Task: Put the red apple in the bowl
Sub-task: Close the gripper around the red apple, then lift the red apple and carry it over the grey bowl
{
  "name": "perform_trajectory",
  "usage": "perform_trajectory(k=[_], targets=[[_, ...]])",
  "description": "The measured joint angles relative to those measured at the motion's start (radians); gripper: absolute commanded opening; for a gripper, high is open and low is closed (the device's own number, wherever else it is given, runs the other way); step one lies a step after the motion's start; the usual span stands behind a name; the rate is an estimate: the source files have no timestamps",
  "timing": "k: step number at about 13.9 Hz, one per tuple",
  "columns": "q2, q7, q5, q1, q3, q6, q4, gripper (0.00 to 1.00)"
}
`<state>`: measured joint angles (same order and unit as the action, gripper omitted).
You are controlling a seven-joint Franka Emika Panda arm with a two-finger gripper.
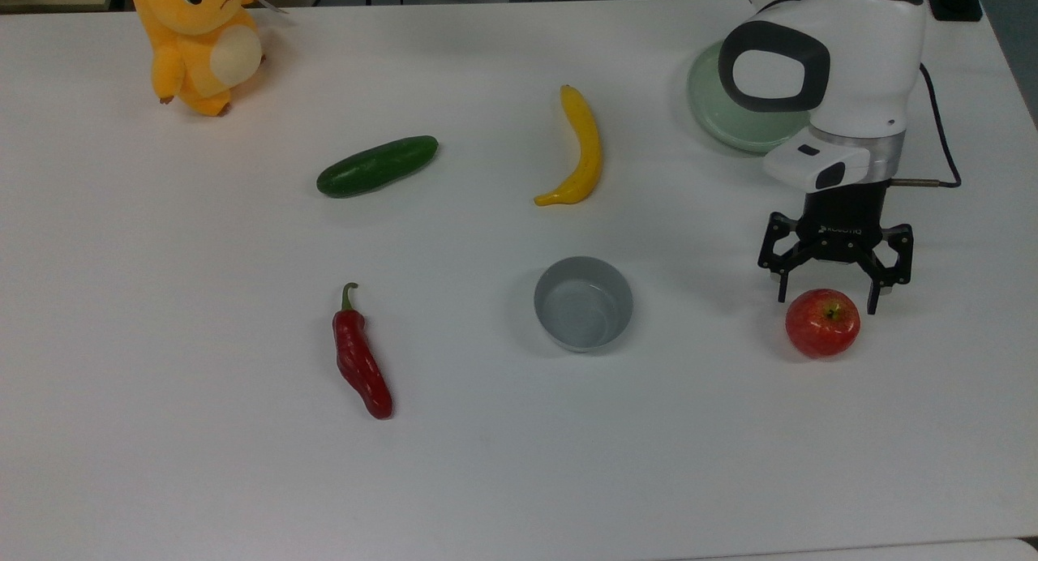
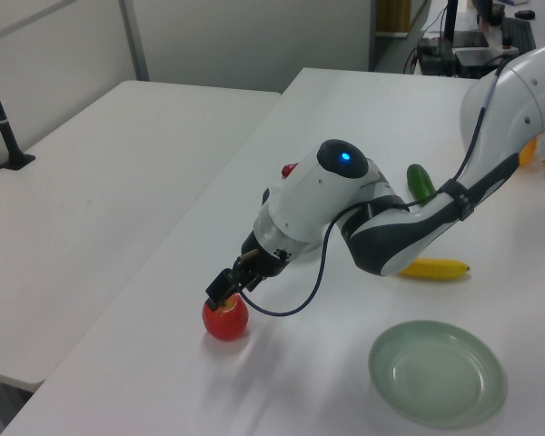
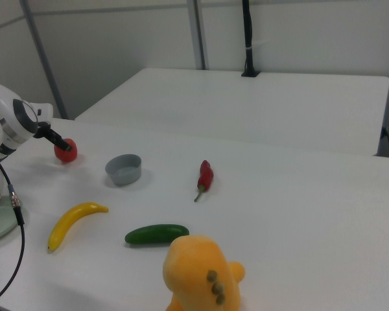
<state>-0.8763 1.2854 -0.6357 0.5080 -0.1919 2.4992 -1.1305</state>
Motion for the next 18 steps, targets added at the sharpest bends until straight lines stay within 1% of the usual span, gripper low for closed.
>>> perform_trajectory(k=[3, 4, 5, 6, 8, 11, 18], targets=[[-0.025, 0.000, -0.024, 0.000, 0.005, 0.002, 0.020, 0.99], [-0.035, 0.000, -0.035, 0.001, 0.005, 0.002, 0.024, 0.80], [-0.041, 0.000, -0.039, 0.004, 0.005, 0.004, 0.028, 0.51], [-0.043, 0.000, -0.053, 0.007, 0.005, 0.005, 0.030, 0.36], [-0.044, 0.000, -0.069, 0.010, 0.005, 0.005, 0.032, 0.32], [-0.045, 0.000, -0.074, 0.011, 0.005, 0.005, 0.033, 0.30], [-0.043, 0.000, -0.075, 0.010, 0.006, 0.005, 0.047, 0.30]])
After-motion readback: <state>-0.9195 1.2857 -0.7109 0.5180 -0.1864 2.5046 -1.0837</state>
